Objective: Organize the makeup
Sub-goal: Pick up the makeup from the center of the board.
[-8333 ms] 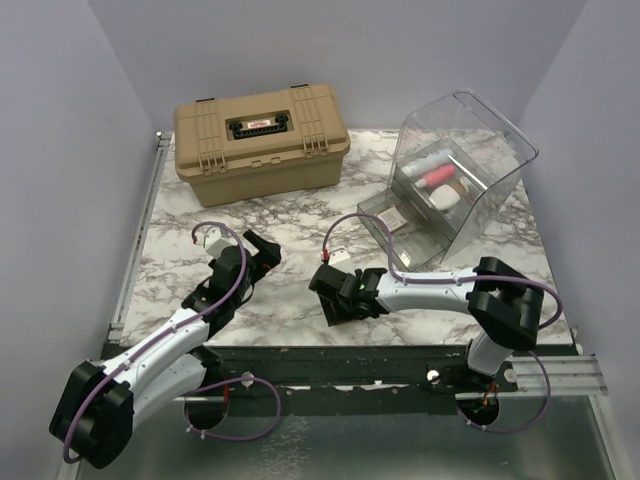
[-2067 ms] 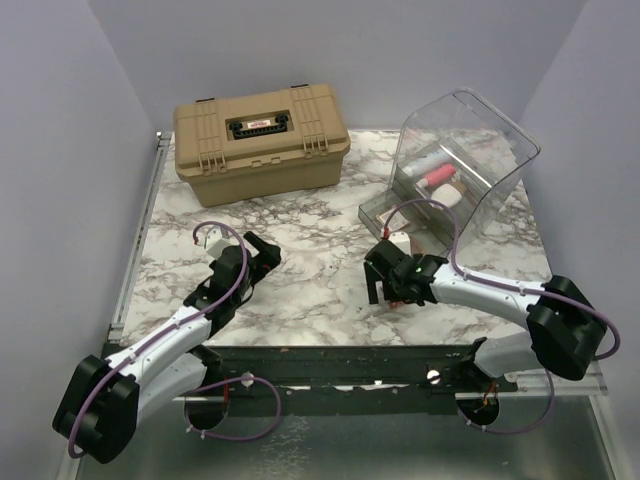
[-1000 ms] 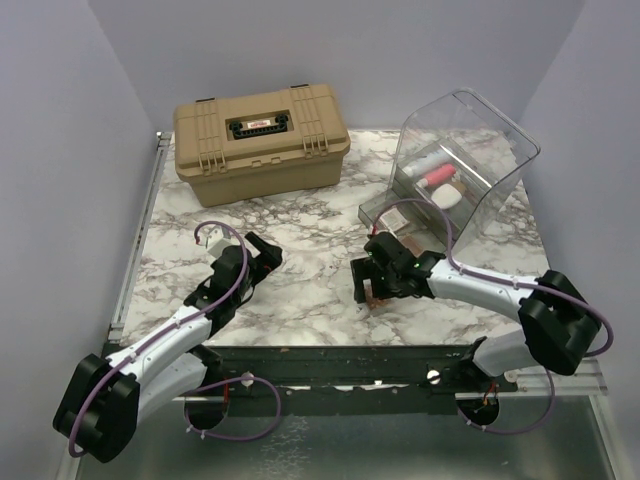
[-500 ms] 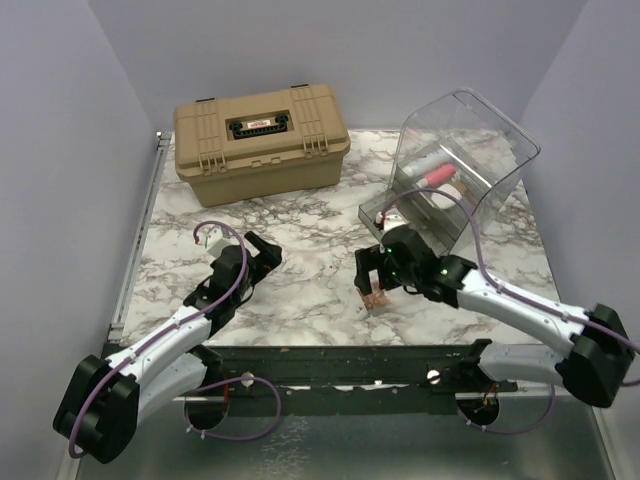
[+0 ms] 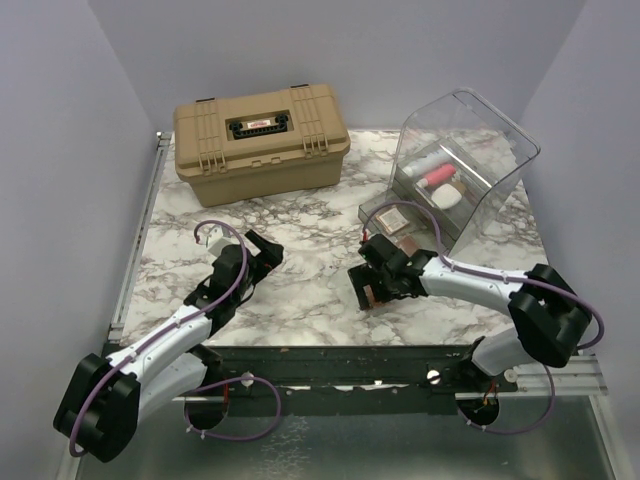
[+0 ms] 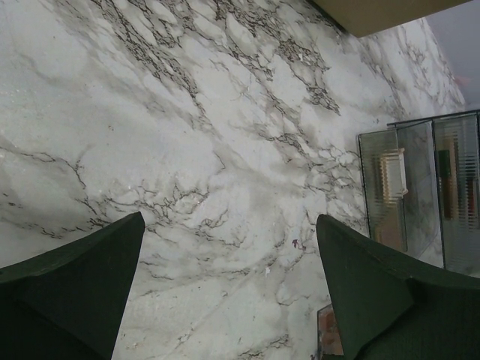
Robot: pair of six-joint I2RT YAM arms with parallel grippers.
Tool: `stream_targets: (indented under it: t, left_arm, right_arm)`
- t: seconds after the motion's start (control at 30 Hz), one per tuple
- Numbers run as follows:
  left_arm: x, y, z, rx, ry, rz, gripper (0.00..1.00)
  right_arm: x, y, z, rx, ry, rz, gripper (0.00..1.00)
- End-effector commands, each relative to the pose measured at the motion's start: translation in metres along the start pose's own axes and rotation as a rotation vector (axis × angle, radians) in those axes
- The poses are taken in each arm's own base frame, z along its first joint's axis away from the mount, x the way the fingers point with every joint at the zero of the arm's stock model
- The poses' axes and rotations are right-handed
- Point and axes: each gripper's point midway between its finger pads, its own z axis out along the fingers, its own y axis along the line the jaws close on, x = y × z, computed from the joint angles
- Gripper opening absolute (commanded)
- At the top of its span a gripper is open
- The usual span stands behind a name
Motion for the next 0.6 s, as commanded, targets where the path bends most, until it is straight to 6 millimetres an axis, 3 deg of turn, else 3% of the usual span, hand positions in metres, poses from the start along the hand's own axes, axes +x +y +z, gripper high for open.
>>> stream_targets:
  t: [0.0,0.37,0.57]
  left_arm:
    - [-0.003,-0.009,-0.001,0.035,-0.003,-0.023,0.99]
    - [-0.001,-0.008,0.002,0.027,0.007,-0.011,0.99]
    - [-0.003,-0.008,0.002,0.027,0.002,-0.013,0.99]
  right_arm:
    - [0.000,0.008,0.006,-0.033,0.027,-0.016,1.00]
    - [0.009,0.009,0.013,0.008,0.093,-0.065,1.00]
    - [0.006,0.027,0.018,-0.001,0.100,-0.104,1.00]
